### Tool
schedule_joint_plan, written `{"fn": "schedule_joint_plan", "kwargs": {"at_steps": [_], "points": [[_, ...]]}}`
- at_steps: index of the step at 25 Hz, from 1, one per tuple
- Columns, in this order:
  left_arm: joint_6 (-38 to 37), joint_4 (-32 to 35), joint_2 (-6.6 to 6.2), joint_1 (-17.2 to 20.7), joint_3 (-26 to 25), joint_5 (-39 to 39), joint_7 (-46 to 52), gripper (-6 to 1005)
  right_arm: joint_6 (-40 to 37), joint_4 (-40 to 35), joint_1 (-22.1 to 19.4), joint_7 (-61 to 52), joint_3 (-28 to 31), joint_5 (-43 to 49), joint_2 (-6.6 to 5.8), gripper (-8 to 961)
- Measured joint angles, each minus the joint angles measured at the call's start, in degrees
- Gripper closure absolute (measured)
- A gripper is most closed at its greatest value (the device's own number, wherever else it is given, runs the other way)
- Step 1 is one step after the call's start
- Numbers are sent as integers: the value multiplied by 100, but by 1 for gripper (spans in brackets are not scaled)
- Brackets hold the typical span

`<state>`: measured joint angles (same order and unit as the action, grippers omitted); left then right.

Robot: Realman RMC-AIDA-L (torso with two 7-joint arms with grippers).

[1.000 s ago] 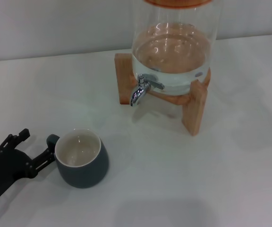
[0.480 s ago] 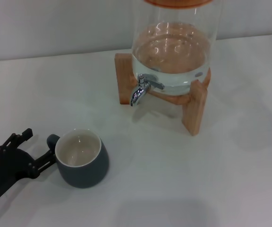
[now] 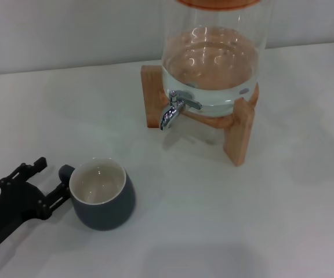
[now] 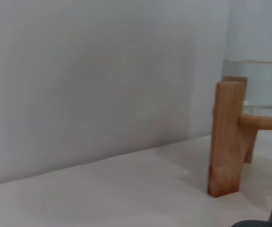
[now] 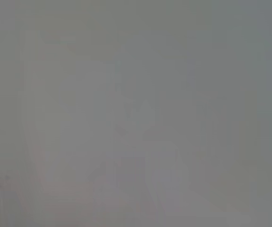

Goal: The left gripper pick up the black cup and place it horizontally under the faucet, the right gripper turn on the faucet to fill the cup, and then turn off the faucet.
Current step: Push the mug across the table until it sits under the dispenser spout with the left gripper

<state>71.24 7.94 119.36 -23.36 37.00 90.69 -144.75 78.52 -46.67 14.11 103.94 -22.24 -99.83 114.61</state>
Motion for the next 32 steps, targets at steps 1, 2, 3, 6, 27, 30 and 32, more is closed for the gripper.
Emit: {"fn": "schedule_joint_plan", "kwargs": {"at_steps": [1,2,3,6,27,30,32], "points": [[45,2,0,4,0,-15,-25,221,6,0,-10,2,0,-29,0,147],[100,6,0,9,0,-18,-57,241,14,0,-19,7,1,-44,0,147],[132,11,0,13,1,-17,-76,260,29,0,-31,20,0,-61,0,147],[155,33,0,23,0,-16,-90,319,47,0,-48,56,1,-71,0,147],[309,17,18,88,0,-28,-88,837,162,49,-109,65,9,-133,6,146],[368,19,18,87,1,-20,-88,837,177,68,-120,65,9,-133,8,146],[422,32,18,86,0,-6,-88,837,186,69,-129,64,9,-133,9,146]]}}
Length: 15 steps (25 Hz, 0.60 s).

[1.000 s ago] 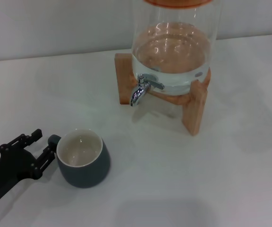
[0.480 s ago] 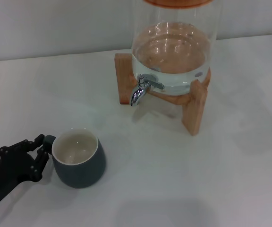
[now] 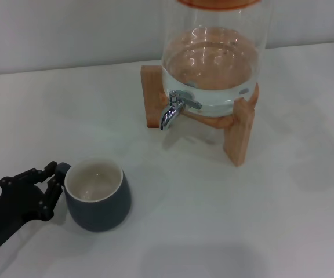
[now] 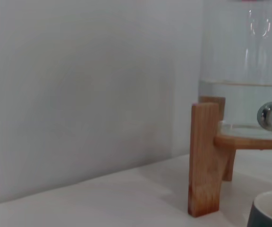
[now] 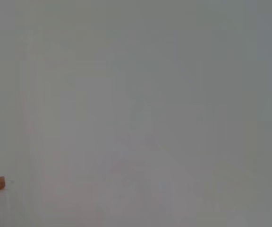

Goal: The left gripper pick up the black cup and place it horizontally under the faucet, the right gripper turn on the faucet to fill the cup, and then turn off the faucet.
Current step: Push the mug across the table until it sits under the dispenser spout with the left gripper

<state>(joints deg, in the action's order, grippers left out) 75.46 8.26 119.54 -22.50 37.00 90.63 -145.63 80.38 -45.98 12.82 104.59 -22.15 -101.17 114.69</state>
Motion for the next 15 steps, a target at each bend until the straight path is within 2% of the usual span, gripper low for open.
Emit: {"fn": "schedule_joint_plan", "kwargs": {"at_steps": [9,15], "points": [[3,18,0,-102,-46,76,5,838,81,2,-7,0,0,0,0,147],[-163,-11,2,-316,-46,121,13,838,118,2,-7,0,0,0,0,146]]}}
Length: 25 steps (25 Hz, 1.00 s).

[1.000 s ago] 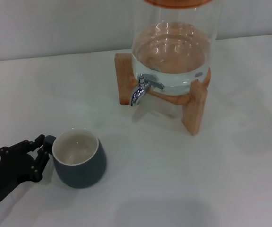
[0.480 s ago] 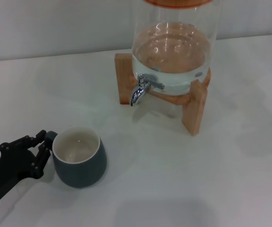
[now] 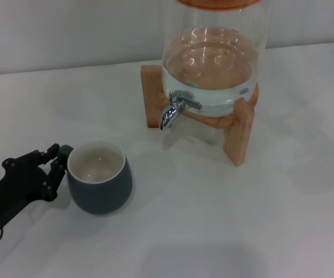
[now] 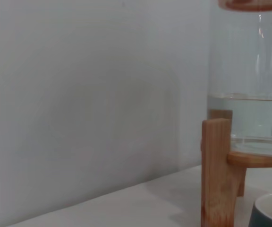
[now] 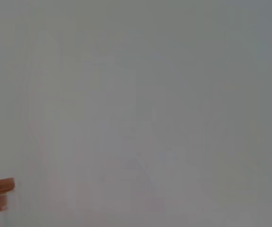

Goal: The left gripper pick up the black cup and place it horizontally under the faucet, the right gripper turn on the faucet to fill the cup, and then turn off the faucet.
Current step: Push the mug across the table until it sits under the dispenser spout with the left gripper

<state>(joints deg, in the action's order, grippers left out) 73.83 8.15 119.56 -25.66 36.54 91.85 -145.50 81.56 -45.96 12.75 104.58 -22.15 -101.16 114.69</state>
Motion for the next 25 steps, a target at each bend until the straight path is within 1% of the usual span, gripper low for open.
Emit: {"fn": "schedule_joint_plan", "kwargs": {"at_steps": [16,25], "points": [[-591,-380,23,-662,17,222,29,838,38,67,-33,28,0,0,0,146],[-841,-474,24,-824,7,223,38,837,104,81,-63,40,0,-12,0,147]]}}
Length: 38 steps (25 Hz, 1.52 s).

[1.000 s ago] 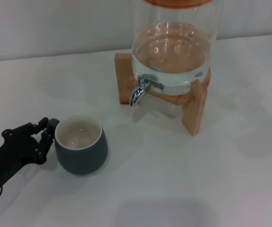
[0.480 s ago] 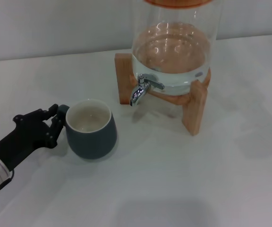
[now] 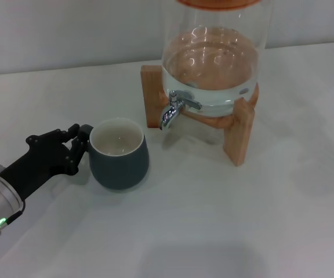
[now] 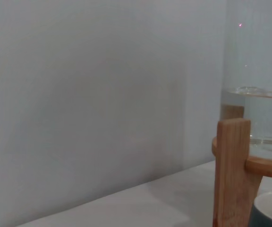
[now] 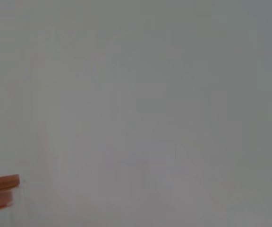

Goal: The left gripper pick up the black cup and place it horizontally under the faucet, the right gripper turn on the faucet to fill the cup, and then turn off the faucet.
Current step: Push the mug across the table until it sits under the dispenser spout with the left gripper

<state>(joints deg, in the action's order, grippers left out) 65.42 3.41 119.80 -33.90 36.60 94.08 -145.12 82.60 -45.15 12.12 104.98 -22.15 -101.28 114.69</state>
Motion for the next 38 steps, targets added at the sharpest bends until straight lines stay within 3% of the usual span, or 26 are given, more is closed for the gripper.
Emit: {"fn": "schedule_joint_plan", "kwargs": {"at_steps": [18,38], "points": [[-515,-212,17,-446,25,-24,23,838,177,137,-3,40,0,-6,0,146],[-539,-306,18,-677,31,-441,40,837,248,178,-8,40,0,-5,0,147]]}}
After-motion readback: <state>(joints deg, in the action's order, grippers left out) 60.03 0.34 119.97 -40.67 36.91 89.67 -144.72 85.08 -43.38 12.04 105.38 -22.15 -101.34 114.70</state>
